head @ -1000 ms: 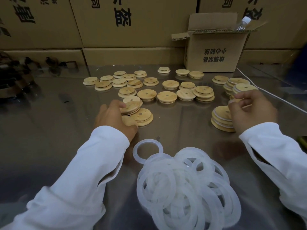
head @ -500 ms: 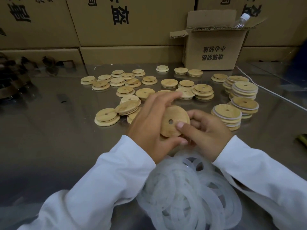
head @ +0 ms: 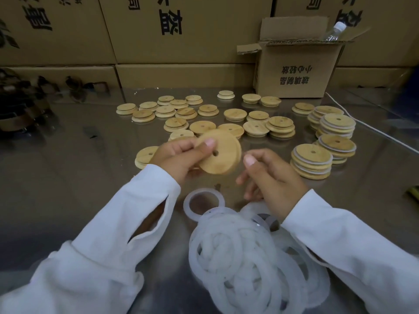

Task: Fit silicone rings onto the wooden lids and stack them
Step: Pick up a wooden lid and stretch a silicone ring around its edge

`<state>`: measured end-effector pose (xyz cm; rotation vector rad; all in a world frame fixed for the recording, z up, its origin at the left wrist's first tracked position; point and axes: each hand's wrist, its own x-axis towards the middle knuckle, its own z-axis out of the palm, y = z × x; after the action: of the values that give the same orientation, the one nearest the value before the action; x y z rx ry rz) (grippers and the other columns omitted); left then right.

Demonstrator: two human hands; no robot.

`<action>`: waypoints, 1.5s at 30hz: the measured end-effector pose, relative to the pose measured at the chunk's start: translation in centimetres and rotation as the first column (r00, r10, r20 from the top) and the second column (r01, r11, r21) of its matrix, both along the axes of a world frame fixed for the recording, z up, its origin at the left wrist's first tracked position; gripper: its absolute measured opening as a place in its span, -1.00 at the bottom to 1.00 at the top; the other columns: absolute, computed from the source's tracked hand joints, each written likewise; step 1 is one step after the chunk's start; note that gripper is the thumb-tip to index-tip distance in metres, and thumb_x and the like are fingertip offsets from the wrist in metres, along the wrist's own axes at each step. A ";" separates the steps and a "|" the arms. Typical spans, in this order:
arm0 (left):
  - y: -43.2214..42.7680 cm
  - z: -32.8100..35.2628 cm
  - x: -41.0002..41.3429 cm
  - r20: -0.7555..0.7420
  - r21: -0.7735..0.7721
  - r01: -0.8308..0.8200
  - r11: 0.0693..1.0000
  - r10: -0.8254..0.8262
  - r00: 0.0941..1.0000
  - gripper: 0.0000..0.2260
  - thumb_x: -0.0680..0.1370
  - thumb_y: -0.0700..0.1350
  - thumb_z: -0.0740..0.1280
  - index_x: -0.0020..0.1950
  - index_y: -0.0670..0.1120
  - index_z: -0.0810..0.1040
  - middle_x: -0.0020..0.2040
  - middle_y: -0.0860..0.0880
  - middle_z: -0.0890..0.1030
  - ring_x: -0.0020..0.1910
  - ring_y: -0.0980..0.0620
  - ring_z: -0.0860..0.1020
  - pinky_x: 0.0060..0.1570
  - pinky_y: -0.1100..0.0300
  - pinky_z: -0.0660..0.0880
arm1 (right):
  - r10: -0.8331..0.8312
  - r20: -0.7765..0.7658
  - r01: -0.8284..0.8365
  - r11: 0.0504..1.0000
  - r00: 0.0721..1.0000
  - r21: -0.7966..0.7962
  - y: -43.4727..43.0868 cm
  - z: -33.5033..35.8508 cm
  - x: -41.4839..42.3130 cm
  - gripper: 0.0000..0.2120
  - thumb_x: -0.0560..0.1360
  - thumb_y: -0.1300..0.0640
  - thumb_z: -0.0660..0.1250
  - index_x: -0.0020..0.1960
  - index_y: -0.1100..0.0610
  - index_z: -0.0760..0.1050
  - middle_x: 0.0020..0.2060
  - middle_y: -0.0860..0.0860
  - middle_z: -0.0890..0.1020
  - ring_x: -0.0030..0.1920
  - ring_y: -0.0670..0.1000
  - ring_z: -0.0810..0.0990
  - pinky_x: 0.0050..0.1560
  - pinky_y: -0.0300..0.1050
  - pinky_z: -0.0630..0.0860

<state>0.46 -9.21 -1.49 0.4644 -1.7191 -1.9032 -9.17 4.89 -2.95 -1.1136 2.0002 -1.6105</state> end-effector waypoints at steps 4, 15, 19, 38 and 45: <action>-0.7 0.5 0.0 -0.080 0.174 -0.216 0.961 0.232 0.969 -0.84 0.39 -0.11 0.40 -0.40 -0.04 0.65 -0.34 0.03 0.67 -0.33 0.11 0.65 -0.42 0.27 0.53 | 0.082 -0.380 0.055 0.940 0.921 0.338 -0.4 -0.5 0.2 -0.80 0.55 -0.01 0.13 -0.12 0.02 0.49 -0.18 -0.05 0.53 -0.14 0.01 0.51 -0.11 -0.11 0.42; -0.2 0.0 -0.6 -0.050 0.022 -0.229 0.973 0.230 0.972 -0.88 0.46 -0.12 0.37 -0.28 -0.08 0.58 -0.32 -0.03 0.61 -0.34 0.10 0.60 -0.39 0.32 0.51 | 0.126 -0.321 0.042 0.883 0.939 0.468 -2.7 -0.2 1.5 -0.79 0.35 -0.03 0.44 -0.40 -0.04 0.50 -0.46 -0.17 0.46 -0.35 -0.15 0.47 -0.31 -0.26 0.40; -0.2 -0.1 -0.6 -0.062 0.027 -0.228 0.973 0.230 0.971 -0.88 0.47 -0.14 0.36 -0.28 -0.08 0.57 -0.28 -0.05 0.60 -0.33 0.09 0.60 -0.39 0.31 0.51 | 0.127 -0.255 -0.005 0.902 0.959 0.432 -2.7 -0.5 1.5 -0.81 0.36 0.05 0.44 -0.38 -0.05 0.49 -0.41 -0.16 0.50 -0.35 -0.16 0.47 -0.32 -0.31 0.37; -0.4 -0.7 -0.7 -0.066 0.012 -0.261 0.965 0.261 0.963 -0.86 0.45 -0.13 0.37 -0.32 -0.05 0.58 -0.34 -0.02 0.61 -0.27 0.01 0.59 -0.27 0.19 0.56 | 0.256 -0.328 -0.107 0.907 0.909 0.408 -2.6 -0.4 2.2 -0.85 0.46 0.18 0.32 -0.10 -0.05 0.60 -0.25 -0.16 0.41 -0.17 -0.12 0.44 0.00 -0.17 0.45; -0.5 -0.7 -0.7 -0.083 0.015 -0.255 0.967 0.255 0.963 -0.87 0.46 -0.13 0.36 -0.30 -0.07 0.57 -0.35 -0.02 0.61 -0.30 0.03 0.59 -0.34 0.23 0.57 | 0.286 -0.347 -0.145 0.913 0.893 0.381 -2.5 -0.2 2.4 -0.79 0.45 0.24 0.30 -0.21 -0.07 0.51 -0.19 -0.12 0.48 -0.12 -0.08 0.47 0.00 -0.17 0.45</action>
<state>-0.23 -9.70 -2.22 0.5696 -1.5213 -1.7170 -6.76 2.42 -3.15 -1.5452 2.1895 -0.9194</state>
